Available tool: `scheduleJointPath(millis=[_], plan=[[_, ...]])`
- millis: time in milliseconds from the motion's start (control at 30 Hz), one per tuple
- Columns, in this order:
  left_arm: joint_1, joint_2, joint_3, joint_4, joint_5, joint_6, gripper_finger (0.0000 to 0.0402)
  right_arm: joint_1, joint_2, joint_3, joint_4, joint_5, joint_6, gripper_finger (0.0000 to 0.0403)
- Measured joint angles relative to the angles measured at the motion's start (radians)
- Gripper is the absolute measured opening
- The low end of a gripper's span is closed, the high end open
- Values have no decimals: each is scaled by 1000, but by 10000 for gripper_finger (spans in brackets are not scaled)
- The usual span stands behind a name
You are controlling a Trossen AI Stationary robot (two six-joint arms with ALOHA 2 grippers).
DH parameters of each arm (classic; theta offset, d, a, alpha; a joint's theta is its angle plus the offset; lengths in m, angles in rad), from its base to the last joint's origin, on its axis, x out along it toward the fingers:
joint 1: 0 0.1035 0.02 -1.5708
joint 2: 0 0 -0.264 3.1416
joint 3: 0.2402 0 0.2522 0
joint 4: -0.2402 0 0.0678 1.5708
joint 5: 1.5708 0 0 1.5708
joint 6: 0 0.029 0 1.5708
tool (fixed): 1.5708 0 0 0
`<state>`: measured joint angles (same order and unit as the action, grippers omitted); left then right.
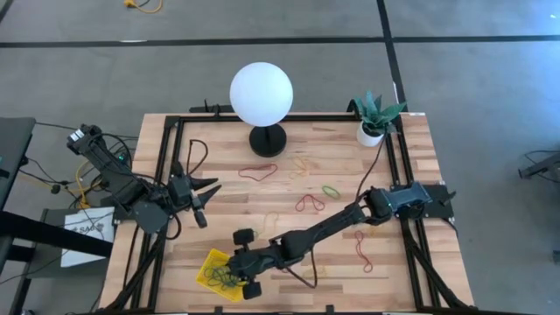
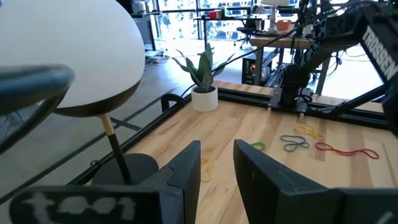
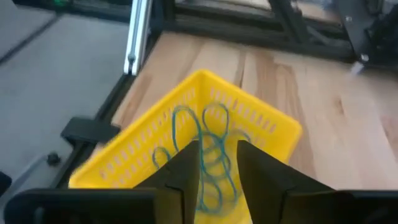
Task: Pick and place items into bin
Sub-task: Put the blue rubber band into the yellow bin
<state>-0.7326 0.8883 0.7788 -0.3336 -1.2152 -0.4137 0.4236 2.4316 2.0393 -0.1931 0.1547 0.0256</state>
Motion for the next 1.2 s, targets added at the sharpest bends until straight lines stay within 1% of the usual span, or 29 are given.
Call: scheduleJointPath(millis=[100, 200, 300, 367, 467, 533, 600, 700, 767, 833, 900, 967, 1033, 1133, 1200], plan=[[0, 0, 0, -2, 0, 0, 86, 0, -58, 17, -110, 1, -1, 108], [0, 0, 0, -17, 0, 0, 86, -6, -146, 19, -272, 3, -8, 109], [0, -5, 0, -56, 1, 0, 86, -16, -242, 16, -468, 5, -8, 109], [0, -13, 0, -92, 1, -2, 86, -24, -307, 18, -566, 7, -6, 109], [0, -24, 0, -149, 2, -64, 86, -28, -398, 18, -745, 35, 24, 109], [0, -36, 0, -193, 2, -129, 86, -27, -460, -6, -882, 95, 35, 109], [0, -50, 0, -257, 3, -183, 86, -26, -526, -56, -995, 195, 99, 109], [0, -73, 0, -359, 4, -258, 86, -11, -664, -216, -1087, 379, 270, 108], [0, -83, 0, -426, 5, -314, 86, 9, -772, -372, -1086, 449, 373, 108], [0, -88, 0, -486, 5, -375, 86, 54, -886, -557, -1051, 456, 469, 108], [0, -90, 0, -527, 5, -420, 86, 112, -1006, -749, -942, 453, 550, 108], [0, -90, 0, -553, 5, -453, 86, 174, -1122, -944, -761, 454, 623, 108], [0, -90, 0, -558, 4, -461, 86, 226, -1215, -1125, -531, 457, 689, 108], [0, -90, 0, -558, 3, -462, 86, 281, -1292, -1351, -225, 445, 754, 108], [0, -90, 0, -558, 3, -464, 86, 303, -1310, -1459, -106, 440, 765, 108]])
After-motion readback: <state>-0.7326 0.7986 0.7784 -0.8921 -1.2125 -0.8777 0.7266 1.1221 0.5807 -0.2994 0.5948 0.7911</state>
